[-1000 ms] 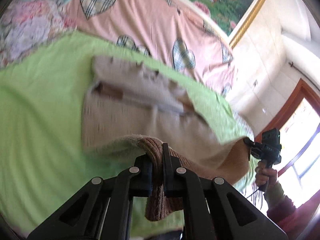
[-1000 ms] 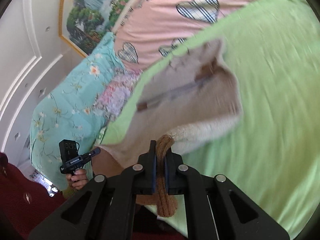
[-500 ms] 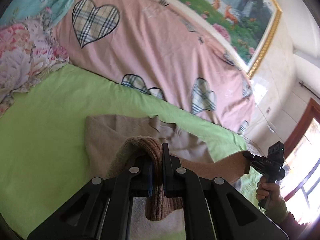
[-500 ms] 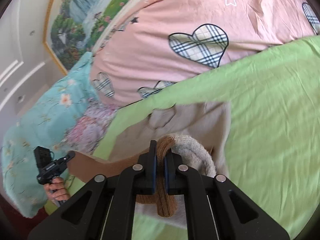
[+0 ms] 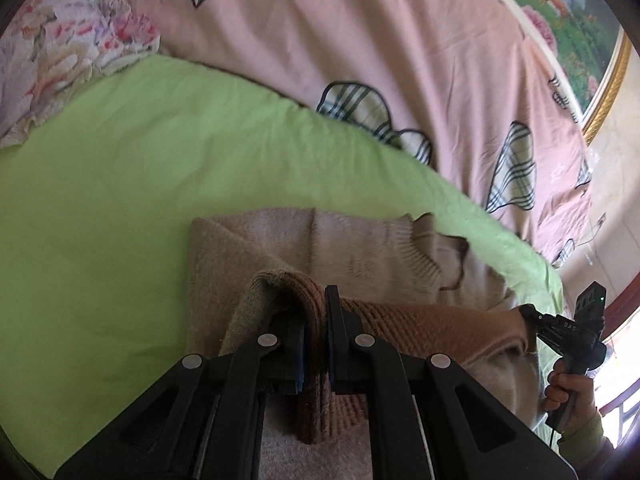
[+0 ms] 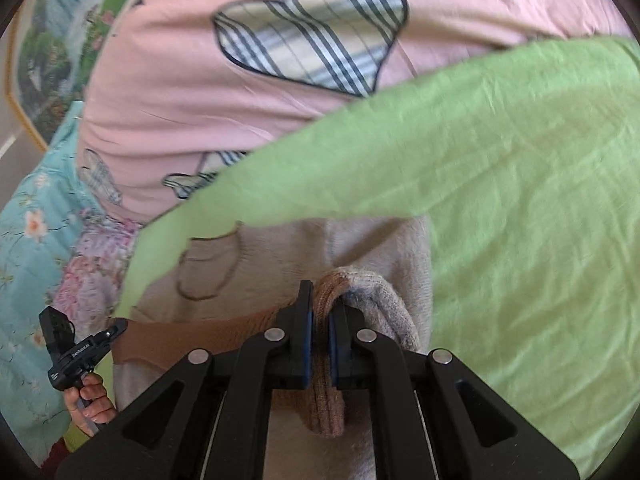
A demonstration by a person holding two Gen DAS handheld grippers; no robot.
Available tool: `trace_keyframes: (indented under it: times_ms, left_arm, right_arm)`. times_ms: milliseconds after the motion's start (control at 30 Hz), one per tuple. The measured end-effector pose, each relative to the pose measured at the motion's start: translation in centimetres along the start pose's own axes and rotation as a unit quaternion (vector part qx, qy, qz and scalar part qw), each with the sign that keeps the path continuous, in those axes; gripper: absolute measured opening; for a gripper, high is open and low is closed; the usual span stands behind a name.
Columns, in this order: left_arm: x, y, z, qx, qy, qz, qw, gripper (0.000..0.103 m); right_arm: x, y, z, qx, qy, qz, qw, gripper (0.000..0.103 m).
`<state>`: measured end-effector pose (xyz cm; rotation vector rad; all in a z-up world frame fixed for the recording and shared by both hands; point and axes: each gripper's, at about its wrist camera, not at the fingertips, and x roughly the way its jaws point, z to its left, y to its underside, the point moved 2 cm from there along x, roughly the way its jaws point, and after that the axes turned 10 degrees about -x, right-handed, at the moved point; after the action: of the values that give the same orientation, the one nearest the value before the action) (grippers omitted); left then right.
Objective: Fold small clothes
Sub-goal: 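Lay the hem down near the collar and release both grippers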
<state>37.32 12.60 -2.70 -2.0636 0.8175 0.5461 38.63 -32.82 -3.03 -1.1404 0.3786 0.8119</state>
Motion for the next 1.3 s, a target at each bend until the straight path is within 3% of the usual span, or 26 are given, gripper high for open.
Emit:
trace_keyframes:
  times_ms: [67,167,267,367,433,500,600,667,733,833,900,1000,1100,1200,1300]
  left_arm:
    - [0.1,0.2,0.2,-0.001,0.001,0.002,1.0000,0.010]
    - [-0.9,1.1,0.6,-0.003,0.007,0.009,0.9999,0.021]
    - [-3.7,3.1,0.2,0.007,0.012,0.008,0.9999,0.030]
    - [-6.1,6.1,-1.9,0.034,0.040,0.026,0.9983,0.032]
    - [-6.2,8.3,-4.3,0.066,0.060,0.049,0.9949,0.042]
    - [-5.5,9.9,-6.3,0.092,0.072,0.073,0.9905,0.042]
    - [-3.2,11.6,-9.2,0.127,0.075,0.110,0.9828,0.042]
    - [-1.3,11.9,-10.5,0.166,0.045,0.124,0.9771,0.042]
    - [0.0,11.0,-11.1,0.190,0.029,0.120,0.9740,0.042]
    - [2.0,8.4,-10.1,0.188,-0.003,0.109,0.9761,0.040]
    - [3.3,5.9,-8.6,0.166,-0.018,0.104,0.9805,0.030]
    - [3.8,1.6,-6.1,0.121,-0.046,0.070,0.9890,0.024]
    - [3.3,-1.7,-3.1,0.066,-0.068,0.028,0.9951,0.023]
    - [2.8,-3.0,-0.8,0.008,-0.046,0.018,0.9987,0.023]
    - [1.5,-2.4,0.0,0.000,-0.046,0.003,0.9989,0.023]
  right_arm:
    - [0.7,0.4,-0.5,0.007,0.005,0.016,1.000,0.011]
    - [0.0,0.9,-1.0,0.024,-0.008,0.013,1.000,0.016]
    - [-2.6,1.3,-1.3,0.034,-0.012,-0.014,0.999,0.032]
    - [-5.2,2.1,-0.2,0.027,-0.030,-0.040,0.998,0.033]
    - [-5.6,2.9,2.1,-0.008,-0.062,-0.043,0.997,0.033]
    - [-4.9,4.2,5.5,-0.064,-0.107,-0.009,0.992,0.033]
    - [-1.5,6.3,10.8,-0.158,-0.148,0.081,0.973,0.033]
    - [0.4,7.1,12.6,-0.196,-0.148,0.116,0.963,0.033]
    - [2.4,6.9,12.9,-0.208,-0.134,0.141,0.959,0.033]
    - [4.4,4.9,11.7,-0.214,-0.088,0.141,0.963,0.033]
    - [5.5,3.1,10.1,-0.203,-0.052,0.131,0.969,0.033]
    - [6.4,-0.2,6.3,-0.148,0.003,0.095,0.984,0.033]
    - [5.8,-2.3,3.2,-0.089,0.024,0.051,0.994,0.033]
    - [4.6,-3.2,0.9,-0.043,0.041,0.013,0.998,0.033]
    - [3.4,-3.1,0.8,-0.036,0.042,0.000,0.998,0.033]
